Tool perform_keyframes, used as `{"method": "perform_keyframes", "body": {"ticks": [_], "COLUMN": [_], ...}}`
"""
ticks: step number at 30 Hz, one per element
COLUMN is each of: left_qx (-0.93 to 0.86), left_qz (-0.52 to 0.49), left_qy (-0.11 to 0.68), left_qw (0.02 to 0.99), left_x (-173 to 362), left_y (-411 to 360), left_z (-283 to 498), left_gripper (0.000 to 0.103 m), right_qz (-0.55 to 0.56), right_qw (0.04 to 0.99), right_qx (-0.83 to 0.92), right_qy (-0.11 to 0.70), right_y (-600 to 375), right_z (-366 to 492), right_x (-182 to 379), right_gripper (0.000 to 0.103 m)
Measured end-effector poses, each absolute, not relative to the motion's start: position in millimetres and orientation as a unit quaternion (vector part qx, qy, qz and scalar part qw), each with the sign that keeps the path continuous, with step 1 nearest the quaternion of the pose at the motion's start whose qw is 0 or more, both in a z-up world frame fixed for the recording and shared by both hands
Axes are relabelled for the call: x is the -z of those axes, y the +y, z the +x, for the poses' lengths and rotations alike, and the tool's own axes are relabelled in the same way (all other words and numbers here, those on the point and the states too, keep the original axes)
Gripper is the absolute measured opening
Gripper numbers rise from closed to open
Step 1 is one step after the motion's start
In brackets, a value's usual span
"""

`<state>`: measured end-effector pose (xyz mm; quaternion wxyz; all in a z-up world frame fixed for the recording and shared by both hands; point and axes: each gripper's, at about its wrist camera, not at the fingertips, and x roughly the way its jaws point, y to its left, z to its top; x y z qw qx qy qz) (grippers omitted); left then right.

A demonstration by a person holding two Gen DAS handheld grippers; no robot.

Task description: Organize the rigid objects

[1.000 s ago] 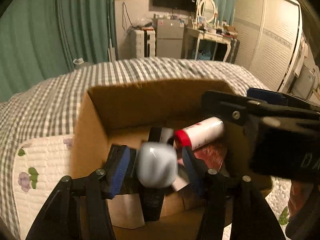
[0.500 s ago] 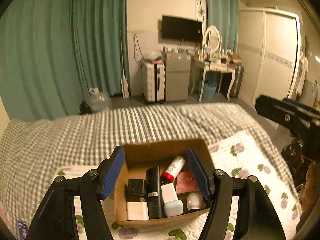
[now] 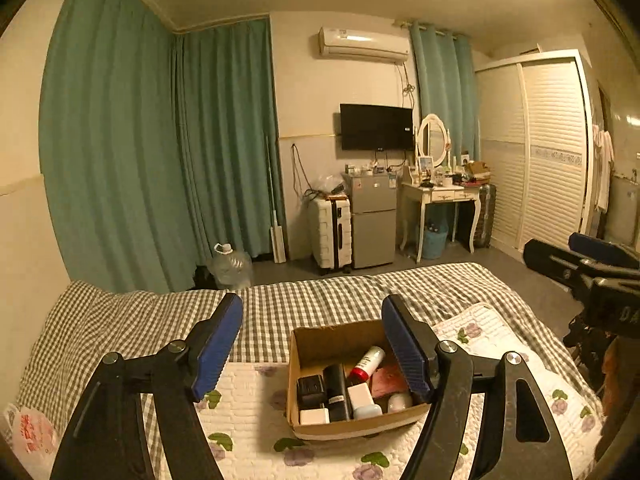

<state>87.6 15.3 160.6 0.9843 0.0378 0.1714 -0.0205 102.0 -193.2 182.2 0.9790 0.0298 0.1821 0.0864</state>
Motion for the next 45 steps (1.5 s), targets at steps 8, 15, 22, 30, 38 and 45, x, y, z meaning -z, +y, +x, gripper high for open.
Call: {"method": "perform_keyframes", "body": {"ticks": [8, 15, 22, 30, 38, 45], "left_qx": [-0.006, -0.034, -0.030, -0.024, -0.028, -0.030], "left_qz": [0.017, -0.005, 0.008, 0.003, 0.009, 0.013], "left_qy": [0.183, 0.213, 0.228, 0.236, 0.236, 0.237], "left_qw": [0.983, 0.976, 0.973, 0.971, 0.971, 0.971], "left_x": [-106, -32, -9, -5, -4, -2], "left_y": [24, 34, 26, 29, 28, 27], "left_z": [80, 88, 91, 89, 89, 90], "left_gripper": [0.075, 0.075, 0.075, 0.075, 0.075, 0.075], "right_qz": [0.014, -0.023, -0.009, -0.015, -0.021, -0.016], "right_qw": [0.982, 0.978, 0.967, 0.969, 0.969, 0.968], "right_qx": [-0.091, -0.086, -0.086, -0.079, -0.077, -0.076], "right_qy": [0.165, 0.188, 0.239, 0.236, 0.236, 0.240], "right_y": [-180, -166, -167, -167, -163, -164], "right_z": [88, 106, 115, 113, 113, 114], "right_x": [-139, -56, -10, -13, -13, -9], "right_gripper": [0.103, 0.103, 0.103, 0.103, 0.103, 0.103]}}
